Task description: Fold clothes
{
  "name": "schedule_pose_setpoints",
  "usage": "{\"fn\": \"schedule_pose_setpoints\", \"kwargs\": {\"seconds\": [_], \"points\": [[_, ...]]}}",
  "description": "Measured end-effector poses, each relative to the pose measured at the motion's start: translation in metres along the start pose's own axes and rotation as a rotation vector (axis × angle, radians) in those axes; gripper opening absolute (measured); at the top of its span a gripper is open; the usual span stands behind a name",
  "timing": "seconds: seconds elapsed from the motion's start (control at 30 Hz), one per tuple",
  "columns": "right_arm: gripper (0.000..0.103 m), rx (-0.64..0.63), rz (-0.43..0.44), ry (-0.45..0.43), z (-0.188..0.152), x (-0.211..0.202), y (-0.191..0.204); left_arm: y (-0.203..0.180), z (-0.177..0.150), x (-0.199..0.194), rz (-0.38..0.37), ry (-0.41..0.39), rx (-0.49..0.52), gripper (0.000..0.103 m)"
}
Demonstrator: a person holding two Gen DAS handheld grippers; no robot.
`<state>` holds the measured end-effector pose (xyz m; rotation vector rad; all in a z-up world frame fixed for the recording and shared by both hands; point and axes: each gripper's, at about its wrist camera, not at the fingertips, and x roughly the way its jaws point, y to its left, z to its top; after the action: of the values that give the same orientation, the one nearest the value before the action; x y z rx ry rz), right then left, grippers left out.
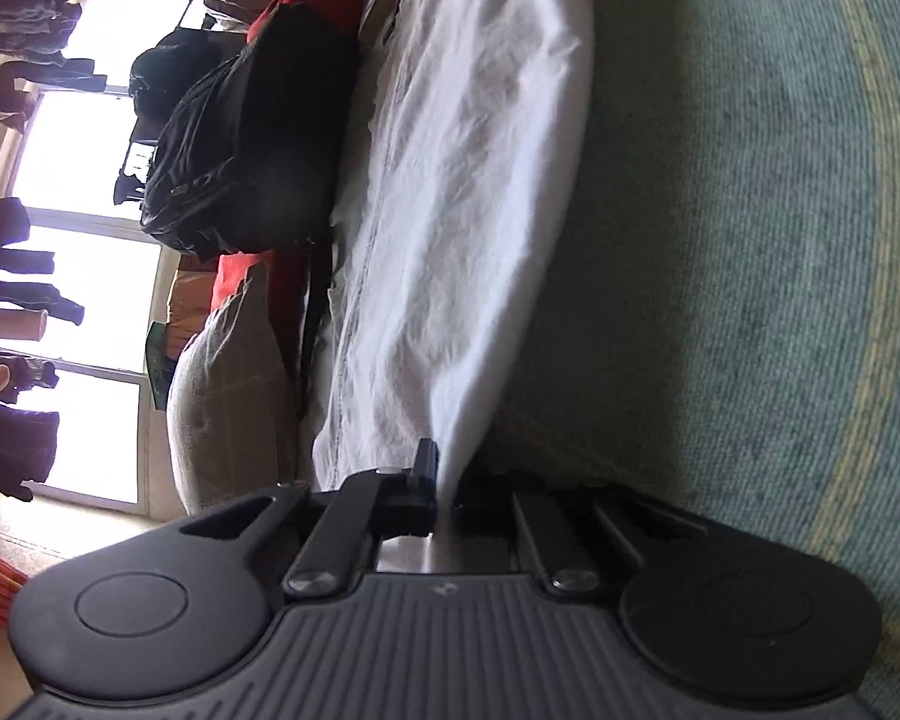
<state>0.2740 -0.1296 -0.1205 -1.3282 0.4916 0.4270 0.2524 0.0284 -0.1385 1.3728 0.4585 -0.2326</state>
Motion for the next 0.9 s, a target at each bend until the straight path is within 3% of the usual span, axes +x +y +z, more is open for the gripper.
{"fn": "schedule_pose_setpoints", "kwargs": {"seconds": [0.27,0.4,0.63,0.9], "points": [[0.005,0.066,-0.007,-0.012,0.001,-0.019,-0.022,0.021,-0.004,-0.021,0.044,-0.029,-0.005,0.0],[0.005,0.09,0.032,-0.019,0.002,-0.037,-0.024,0.02,-0.009,-0.042,0.014,-0.036,0.025,0.0],[0.005,0.083,0.123,-0.034,-0.002,-0.084,0.0,-0.001,-0.023,-0.097,-0.022,-0.045,0.104,0.0],[0.005,0.083,0.152,-0.059,-0.009,-0.147,0.033,-0.029,-0.03,-0.167,-0.022,-0.041,0.127,0.0]]}}
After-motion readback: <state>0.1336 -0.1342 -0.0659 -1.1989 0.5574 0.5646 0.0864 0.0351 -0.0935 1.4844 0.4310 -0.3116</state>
